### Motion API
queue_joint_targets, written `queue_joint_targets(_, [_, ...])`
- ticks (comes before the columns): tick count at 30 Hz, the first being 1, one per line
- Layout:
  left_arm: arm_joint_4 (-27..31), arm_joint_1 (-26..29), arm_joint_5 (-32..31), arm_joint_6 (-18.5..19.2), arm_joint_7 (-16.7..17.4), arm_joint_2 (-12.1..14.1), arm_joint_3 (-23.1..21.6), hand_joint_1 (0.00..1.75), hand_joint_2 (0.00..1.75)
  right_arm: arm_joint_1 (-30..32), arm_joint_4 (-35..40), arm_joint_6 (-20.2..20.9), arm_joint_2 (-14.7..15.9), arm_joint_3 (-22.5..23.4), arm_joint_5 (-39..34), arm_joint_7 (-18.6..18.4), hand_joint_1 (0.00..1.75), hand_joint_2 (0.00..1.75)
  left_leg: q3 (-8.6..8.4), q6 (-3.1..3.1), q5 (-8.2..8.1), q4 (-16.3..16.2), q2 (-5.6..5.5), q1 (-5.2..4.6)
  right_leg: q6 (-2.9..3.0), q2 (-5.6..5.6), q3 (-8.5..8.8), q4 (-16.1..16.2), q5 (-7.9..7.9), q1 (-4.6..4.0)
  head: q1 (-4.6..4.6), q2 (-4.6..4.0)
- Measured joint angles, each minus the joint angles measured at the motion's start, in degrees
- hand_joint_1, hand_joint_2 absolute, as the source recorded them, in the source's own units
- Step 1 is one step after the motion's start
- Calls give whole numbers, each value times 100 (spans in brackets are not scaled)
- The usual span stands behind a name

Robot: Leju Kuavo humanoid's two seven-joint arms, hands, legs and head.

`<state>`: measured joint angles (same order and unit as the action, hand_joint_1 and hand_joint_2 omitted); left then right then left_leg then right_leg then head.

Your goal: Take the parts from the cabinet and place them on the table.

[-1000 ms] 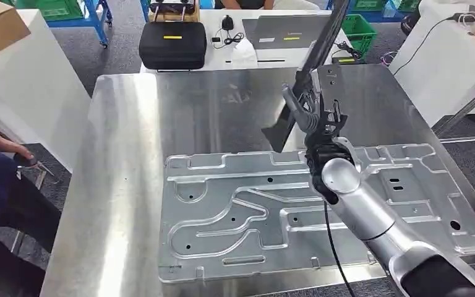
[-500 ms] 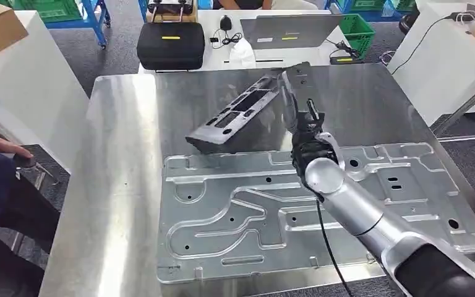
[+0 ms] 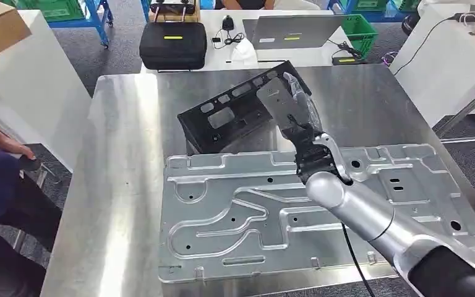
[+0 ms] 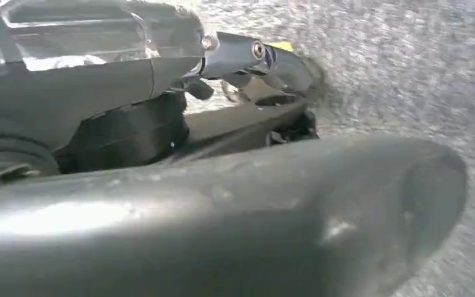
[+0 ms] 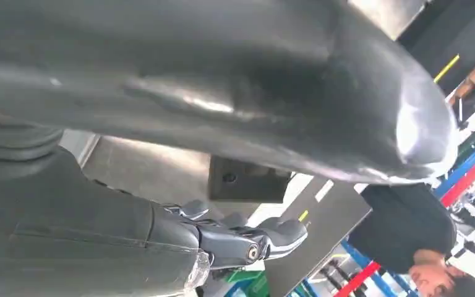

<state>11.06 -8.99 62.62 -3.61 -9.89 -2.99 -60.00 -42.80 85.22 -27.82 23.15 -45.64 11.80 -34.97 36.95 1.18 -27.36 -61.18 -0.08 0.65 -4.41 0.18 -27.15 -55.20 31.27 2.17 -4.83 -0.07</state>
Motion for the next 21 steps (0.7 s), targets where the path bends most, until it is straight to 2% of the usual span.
queue_joint_targets(2, [2,-45,-2,-78,214,-7,0,0,0,101,142,-37,90,61,-116,29,0,0,-47,50,66,126,-11,5,-39,2,32,53,-18,-7,37,0])
queue_joint_targets(3, [0,-35,4,-91,257,-18,-2,0,0,190,223,-86,142,114,-182,77,0,0,-94,68,113,210,-2,35,-19,-6,25,-2,91,6,20,0])
queue_joint_targets(4, [-2,6,9,-111,277,-17,-2,0,0,266,319,-147,210,182,-234,129,0,0,-108,94,132,261,-5,37,1,-5,-78,-235,295,-4,-7,0])
queue_joint_targets(5, [-2,48,11,-124,277,-17,-2,0,0,357,426,-204,304,252,-273,173,0,0,-98,100,146,266,-11,36,5,-3,-300,-729,577,-8,-46,0])
queue_joint_targets(6, [0,60,11,-122,266,-20,-4,0,0,446,518,-234,374,311,-282,210,0,0,-89,103,149,265,-23,26,-1,-2,-510,-1202,792,-9,-70,0])
queue_joint_targets(7, [0,65,13,-122,266,-20,-4,0,0,546,612,-249,437,359,-282,243,0,0,-86,103,156,264,-40,17,-4,-1,-680,-1584,915,-13,-72,0])
queue_joint_targets(8, [-2,74,22,-120,259,-20,-4,0,0,661,704,-256,485,400,-269,262,0,0,-86,94,162,263,-63,13,1,-2,-752,-1743,884,-15,-77,0])
queue_joint_targets(9, [-2,81,37,-118,253,-20,-4,0,0,753,811,-262,538,450,-214,273,0,0,-84,82,170,260,-79,13,10,-3,-711,-1629,717,-13,-90,0])
queue_joint_targets(10, [-2,85,52,-111,248,-20,-4,0,0,817,922,-269,586,507,-149,288,0,0,-79,63,182,256,-88,16,21,-5,-559,-1288,451,-10,-107,0])
queue_joint_targets(11, [-2,89,59,-109,237,-24,-4,0,0,881,1038,-280,641,573,-89,291,0,0,-76,45,192,251,-92,21,27,-13,-318,-779,161,-9,-114,0])
queue_joint_targets(12, [-2,90,61,-107,224,-26,-4,0,0,940,1176,-284,704,654,-50,293,0,0,-70,20,203,242,-97,19,32,-36,-93,-319,-18,-6,-129,0])
queue_joint_targets(13, [-2,91,66,-102,220,-24,-7,0,0,981,1294,-278,750,719,-41,304,0,0,-50,-21,216,222,-103,-21,35,-50,-4,-97,-3,-40,-149,0])
queue_joint_targets(14, [-2,96,81,-91,209,-26,-9,0,0,1013,1437,-262,795,789,-44,317,0,0,-19,-69,252,222,-96,-20,100,-36,-38,-99,-33,-42,-145,0])
queue_joint_targets(15, [-2,104,100,-89,203,-17,-9,0,0,1101,1540,-236,833,863,-48,341,0,0,-8,-113,282,230,-82,-12,128,-29,-72,-98,-34,-57,-96,0])
queue_joint_targets(17, [-7,113,114,-76,200,-4,-7,0,0,1324,1709,-164,905,1005,-107,389,0,0,-8,-205,354,274,-54,-3,235,-21,-111,-85,-108,-75,-44,0])
queue_joint_targets(18, [-9,118,114,-72,198,0,-7,0,0,1371,1764,-140,925,1060,-111,409,0,0,22,-228,243,219,-4,10,307,-52,-148,-55,-178,-48,-24,0])
queue_joint_targets(19, [-9,117,114,-67,198,2,-7,0,0,1405,1812,-133,942,1104,-118,426,0,0,81,-245,-5,56,36,2,349,-37,-194,-53,-224,-51,42,0])
queue_joint_targets(21, [-9,108,114,-63,194,11,-7,0,0,1485,1899,-127,973,1194,-127,439,0,0,297,-258,-636,-752,29,0,399,-30,-309,-61,-305,-73,177,0])
